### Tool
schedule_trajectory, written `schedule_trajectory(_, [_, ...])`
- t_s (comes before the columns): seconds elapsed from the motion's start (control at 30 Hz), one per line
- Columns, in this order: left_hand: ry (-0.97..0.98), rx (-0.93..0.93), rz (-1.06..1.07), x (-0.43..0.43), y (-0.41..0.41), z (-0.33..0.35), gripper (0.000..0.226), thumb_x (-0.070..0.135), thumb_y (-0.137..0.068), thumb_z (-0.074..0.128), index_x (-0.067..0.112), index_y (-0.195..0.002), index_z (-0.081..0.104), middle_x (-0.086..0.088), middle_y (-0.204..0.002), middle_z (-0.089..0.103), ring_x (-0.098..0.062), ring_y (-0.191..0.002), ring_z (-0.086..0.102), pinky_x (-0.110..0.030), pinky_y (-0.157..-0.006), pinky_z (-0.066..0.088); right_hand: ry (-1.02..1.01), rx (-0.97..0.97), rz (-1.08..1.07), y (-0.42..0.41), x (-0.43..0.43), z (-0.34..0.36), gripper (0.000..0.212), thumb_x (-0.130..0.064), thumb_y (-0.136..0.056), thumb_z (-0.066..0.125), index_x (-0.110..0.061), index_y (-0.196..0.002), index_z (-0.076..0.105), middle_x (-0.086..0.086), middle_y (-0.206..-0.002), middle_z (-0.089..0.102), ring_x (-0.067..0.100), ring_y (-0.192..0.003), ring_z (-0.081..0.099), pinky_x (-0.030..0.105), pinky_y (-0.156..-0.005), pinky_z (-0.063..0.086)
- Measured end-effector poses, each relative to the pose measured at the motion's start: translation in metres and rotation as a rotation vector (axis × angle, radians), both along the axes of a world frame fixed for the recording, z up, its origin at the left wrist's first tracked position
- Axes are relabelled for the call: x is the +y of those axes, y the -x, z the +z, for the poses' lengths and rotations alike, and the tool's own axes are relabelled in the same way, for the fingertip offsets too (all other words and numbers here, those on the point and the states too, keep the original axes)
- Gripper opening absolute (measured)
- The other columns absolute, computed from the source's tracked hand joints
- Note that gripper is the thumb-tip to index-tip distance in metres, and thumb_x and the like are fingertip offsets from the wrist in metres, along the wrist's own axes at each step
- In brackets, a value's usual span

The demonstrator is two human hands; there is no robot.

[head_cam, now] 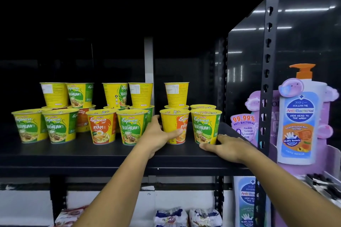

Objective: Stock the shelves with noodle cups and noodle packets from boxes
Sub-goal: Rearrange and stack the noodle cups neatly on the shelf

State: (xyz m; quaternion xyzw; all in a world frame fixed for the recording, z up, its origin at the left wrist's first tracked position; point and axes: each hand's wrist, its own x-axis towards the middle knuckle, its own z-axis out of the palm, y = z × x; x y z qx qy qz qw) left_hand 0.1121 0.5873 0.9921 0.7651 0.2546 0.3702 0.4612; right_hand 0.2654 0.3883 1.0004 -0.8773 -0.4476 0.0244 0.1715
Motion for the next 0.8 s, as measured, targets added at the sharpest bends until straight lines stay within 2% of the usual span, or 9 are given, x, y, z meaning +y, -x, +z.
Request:
schedule_trajectory(0.07, [-0.048,0.013,0.0,-0.0017,-0.0014,-0.0009,0.11,0.042,-0.071,0.092,0.023,-0.156,0.026,-0.004,-0.145,0.055,-0.024,-0.13,0.056,-0.047,-0.108,0.049,-0.003,0.002,0.002,0.0005,-0.0006,0.0004,0.074,-0.086,-0.088,0.035,-0.045,-0.148,0.044,0.0,-0.159,0.041,0.025,-0.145,0.04,0.046,-0.119,0.026])
schedule_trajectory(0.13, [-0.054,0.021,-0.011,-0.0025,-0.0008,-0.0003,0.103,0.03,-0.082,0.087,0.023,-0.16,0.02,-0.004,-0.146,0.055,-0.023,-0.13,0.055,-0.044,-0.108,0.047,-0.003,0.003,0.004,0.0007,-0.0011,0.0003,0.072,-0.085,-0.088,0.035,-0.045,-0.148,0.044,-0.001,-0.159,0.042,0.025,-0.144,0.04,0.046,-0.12,0.026])
schedule_trajectory(0.23, [-0.001,0.005,-0.041,-0.0006,0.002,0.0007,0.104,0.014,-0.089,0.08,0.026,-0.165,0.009,-0.005,-0.153,0.051,-0.023,-0.136,0.051,-0.048,-0.115,0.042,-0.008,0.001,0.007,0.0009,-0.0015,-0.0002,0.07,-0.085,-0.089,0.036,-0.046,-0.147,0.045,-0.001,-0.158,0.043,0.024,-0.144,0.041,0.045,-0.12,0.027])
schedule_trajectory(0.33, [0.031,-0.018,-0.043,-0.0005,0.004,0.0021,0.114,0.023,-0.081,0.088,0.027,-0.164,0.01,-0.005,-0.151,0.052,-0.024,-0.135,0.053,-0.052,-0.115,0.042,-0.008,-0.001,0.006,0.0018,-0.0019,0.0007,0.069,-0.084,-0.089,0.036,-0.047,-0.146,0.046,-0.001,-0.158,0.043,0.024,-0.144,0.041,0.044,-0.119,0.027])
schedule_trajectory(0.43, [-0.018,-0.002,-0.02,-0.0036,0.0027,0.0013,0.118,0.034,-0.076,0.091,0.024,-0.163,0.013,-0.005,-0.142,0.059,-0.022,-0.127,0.058,-0.047,-0.11,0.046,-0.003,-0.005,0.007,0.0028,-0.0026,0.0017,0.068,-0.083,-0.091,0.036,-0.047,-0.147,0.044,-0.001,-0.16,0.041,0.023,-0.146,0.038,0.043,-0.119,0.026])
schedule_trajectory(0.5, [-0.047,0.016,-0.018,-0.0039,0.0017,0.0,0.114,0.034,-0.08,0.089,0.023,-0.163,0.011,-0.005,-0.141,0.059,-0.021,-0.127,0.058,-0.045,-0.109,0.047,-0.001,-0.002,0.01,0.0023,-0.0022,0.0017,0.069,-0.083,-0.09,0.035,-0.047,-0.148,0.044,-0.001,-0.16,0.04,0.024,-0.146,0.038,0.044,-0.119,0.026])
schedule_trajectory(0.67, [-0.03,0.014,-0.03,-0.0025,0.0034,0.0007,0.105,0.024,-0.086,0.084,0.026,-0.164,0.013,-0.004,-0.142,0.058,-0.023,-0.129,0.057,-0.052,-0.113,0.044,-0.007,0.012,0.006,0.0002,-0.0012,0.0001,0.07,-0.085,-0.088,0.036,-0.046,-0.146,0.046,-0.002,-0.157,0.044,0.024,-0.142,0.043,0.044,-0.119,0.029])
schedule_trajectory(0.8, [-0.031,0.015,-0.051,-0.0021,0.0039,0.0002,0.096,0.021,-0.085,0.085,0.026,-0.16,0.024,-0.002,-0.138,0.061,-0.021,-0.126,0.059,-0.052,-0.112,0.045,-0.006,0.008,0.007,-0.0012,-0.0007,-0.0004,0.071,-0.086,-0.088,0.036,-0.047,-0.147,0.045,-0.001,-0.158,0.043,0.024,-0.143,0.042,0.045,-0.118,0.029])
